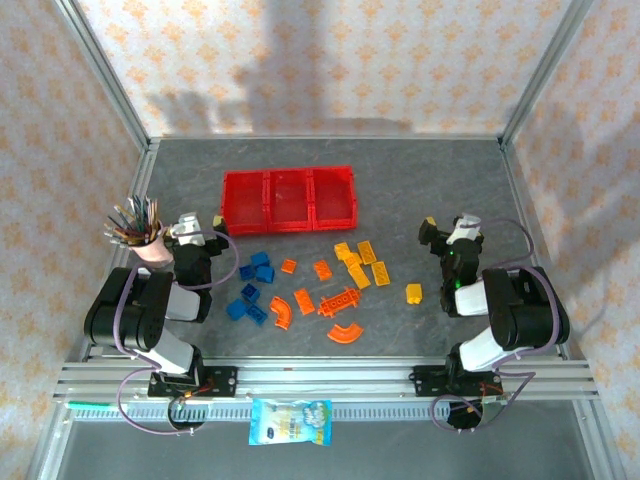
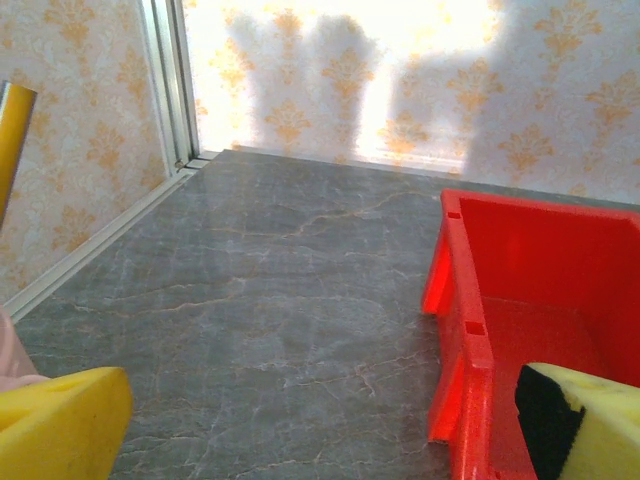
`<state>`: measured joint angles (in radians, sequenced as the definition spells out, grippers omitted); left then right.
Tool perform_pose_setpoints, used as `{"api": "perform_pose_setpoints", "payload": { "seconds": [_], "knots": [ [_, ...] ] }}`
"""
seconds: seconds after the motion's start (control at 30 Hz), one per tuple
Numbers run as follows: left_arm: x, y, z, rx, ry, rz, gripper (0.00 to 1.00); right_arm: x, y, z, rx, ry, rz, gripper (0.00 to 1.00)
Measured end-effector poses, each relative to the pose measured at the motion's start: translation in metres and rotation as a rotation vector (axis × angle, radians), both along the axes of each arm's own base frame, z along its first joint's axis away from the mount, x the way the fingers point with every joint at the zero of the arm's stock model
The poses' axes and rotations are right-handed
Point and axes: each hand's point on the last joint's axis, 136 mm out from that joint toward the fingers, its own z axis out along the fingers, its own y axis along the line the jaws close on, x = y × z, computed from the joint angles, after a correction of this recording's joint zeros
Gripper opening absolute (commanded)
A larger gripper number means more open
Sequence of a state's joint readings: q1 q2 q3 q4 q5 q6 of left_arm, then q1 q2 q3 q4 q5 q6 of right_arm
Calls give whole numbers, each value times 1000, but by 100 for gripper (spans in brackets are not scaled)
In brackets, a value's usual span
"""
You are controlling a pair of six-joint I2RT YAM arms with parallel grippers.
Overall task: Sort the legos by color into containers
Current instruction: Pick up the lego from the middle-left of the table.
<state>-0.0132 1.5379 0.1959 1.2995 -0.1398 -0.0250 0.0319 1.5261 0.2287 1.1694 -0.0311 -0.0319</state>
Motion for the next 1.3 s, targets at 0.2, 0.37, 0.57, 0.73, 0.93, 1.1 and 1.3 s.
{"api": "perform_pose_setpoints", "payload": {
  "seconds": [0.2,0.37,0.57,0.73,0.93,1.1,1.3],
  "knots": [
    [0,1,1,0,-2,7,100,0,1,1,1,-2,4,100],
    [-3,1,22,-1,-56,7,100,-1,2,15,4,-28,12,100],
    [-10,1,47,-20,-100,8,100,3,1,53,35,-74,2,100],
    [-16,1,68,-101,-141,13,100,-4,-6,75,104,-84,-23,100],
    [-24,2,92,-272,-214,24,100,-11,-7,107,292,-107,-59,100],
    [-33,4,98,-424,-266,38,100,-18,-1,87,442,-13,-63,100],
    [-37,1,76,-550,-166,56,99,-28,19,54,500,144,-16,100]
  ]
}}
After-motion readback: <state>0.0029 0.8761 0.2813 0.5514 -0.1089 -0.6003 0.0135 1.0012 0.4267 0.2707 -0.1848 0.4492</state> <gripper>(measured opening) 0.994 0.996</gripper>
